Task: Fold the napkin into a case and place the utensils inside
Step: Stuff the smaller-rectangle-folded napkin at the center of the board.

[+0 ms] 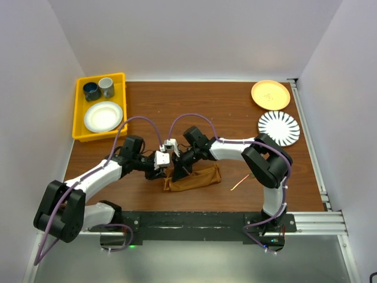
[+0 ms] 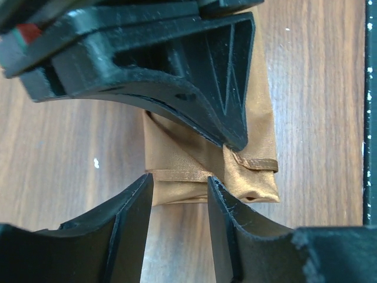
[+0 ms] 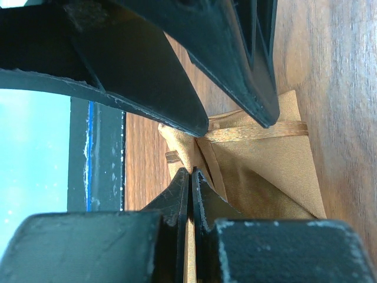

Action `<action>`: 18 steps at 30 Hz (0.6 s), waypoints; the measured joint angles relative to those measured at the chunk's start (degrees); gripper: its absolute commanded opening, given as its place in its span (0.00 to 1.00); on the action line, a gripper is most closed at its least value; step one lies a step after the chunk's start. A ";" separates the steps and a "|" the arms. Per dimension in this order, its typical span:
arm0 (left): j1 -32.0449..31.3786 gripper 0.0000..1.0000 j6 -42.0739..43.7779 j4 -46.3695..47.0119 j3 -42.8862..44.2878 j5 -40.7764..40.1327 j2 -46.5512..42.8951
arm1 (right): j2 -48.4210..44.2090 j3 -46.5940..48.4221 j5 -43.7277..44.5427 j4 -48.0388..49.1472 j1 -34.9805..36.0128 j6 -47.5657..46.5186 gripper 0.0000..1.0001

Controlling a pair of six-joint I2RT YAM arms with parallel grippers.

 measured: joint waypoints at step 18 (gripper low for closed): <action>-1.57 0.17 3.30 0.37 0.33 1.73 3.89 | 0.00 -0.13 0.00 0.04 -0.02 -0.02 0.00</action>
